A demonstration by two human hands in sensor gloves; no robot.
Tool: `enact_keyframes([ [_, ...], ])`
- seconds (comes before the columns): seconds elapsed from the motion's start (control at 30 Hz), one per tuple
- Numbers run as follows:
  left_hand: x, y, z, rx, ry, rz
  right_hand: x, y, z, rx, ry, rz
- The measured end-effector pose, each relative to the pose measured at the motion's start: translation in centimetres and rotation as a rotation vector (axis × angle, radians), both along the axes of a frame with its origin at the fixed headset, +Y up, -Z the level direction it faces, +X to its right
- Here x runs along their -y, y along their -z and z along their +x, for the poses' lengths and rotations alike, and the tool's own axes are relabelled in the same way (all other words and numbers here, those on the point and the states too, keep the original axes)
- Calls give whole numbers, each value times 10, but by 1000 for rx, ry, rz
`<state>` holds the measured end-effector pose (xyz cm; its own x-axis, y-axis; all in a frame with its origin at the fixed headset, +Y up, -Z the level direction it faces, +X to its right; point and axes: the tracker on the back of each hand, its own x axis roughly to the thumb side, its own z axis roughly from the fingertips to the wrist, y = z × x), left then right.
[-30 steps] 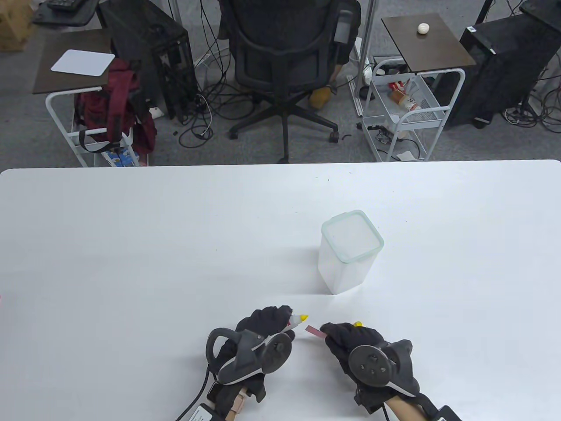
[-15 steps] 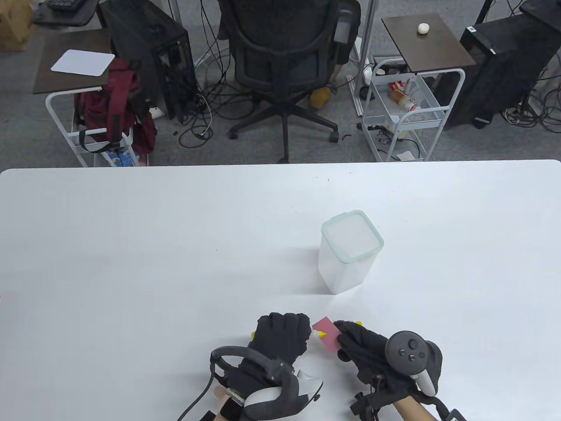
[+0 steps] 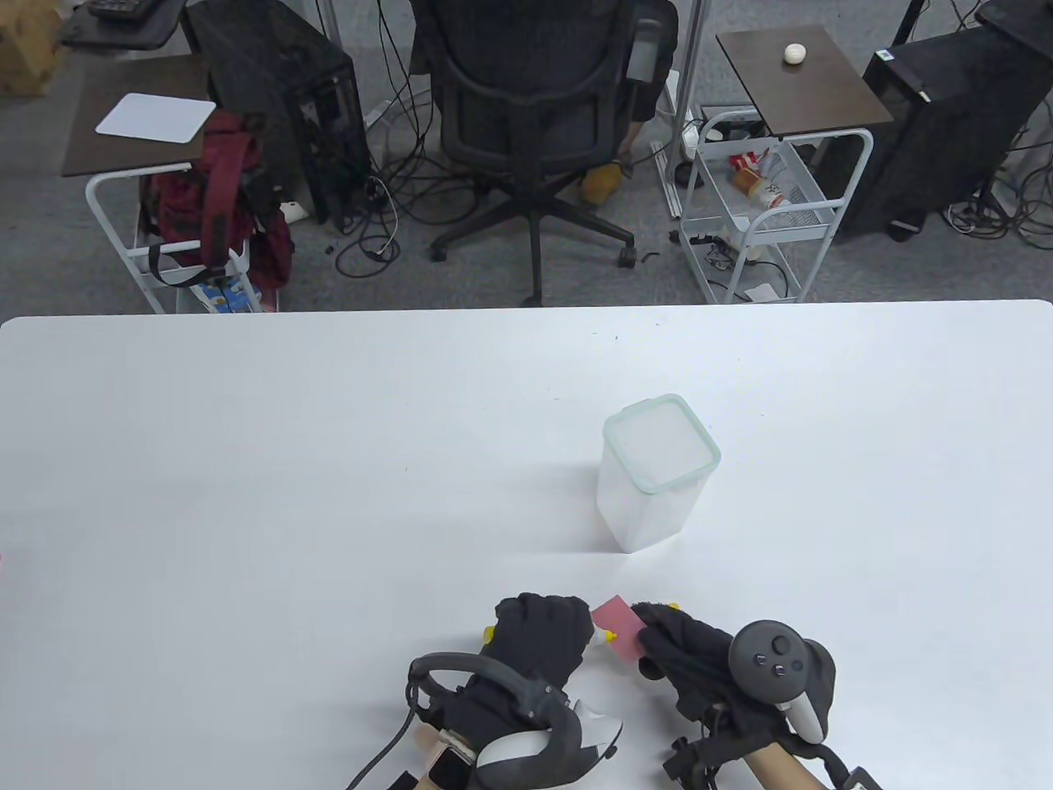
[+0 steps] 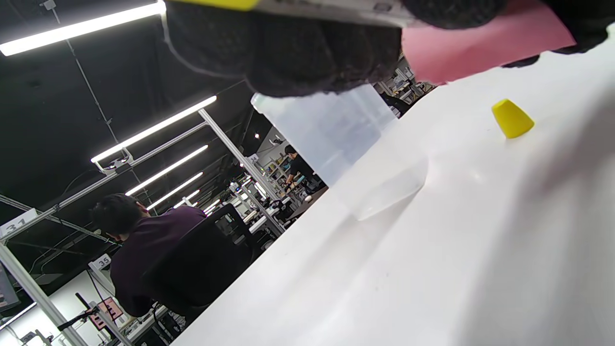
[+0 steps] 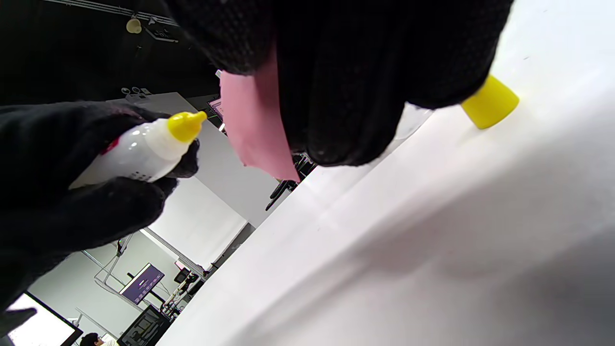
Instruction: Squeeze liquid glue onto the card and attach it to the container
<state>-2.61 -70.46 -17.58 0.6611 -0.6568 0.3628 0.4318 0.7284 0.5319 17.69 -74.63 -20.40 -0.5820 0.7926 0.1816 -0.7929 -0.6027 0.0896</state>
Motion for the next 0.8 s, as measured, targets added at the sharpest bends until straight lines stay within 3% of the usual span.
enact_keyframes([
  [0.8, 1, 3, -5, -20, -6, -3, 2, 0, -8, -32, 26, -22],
])
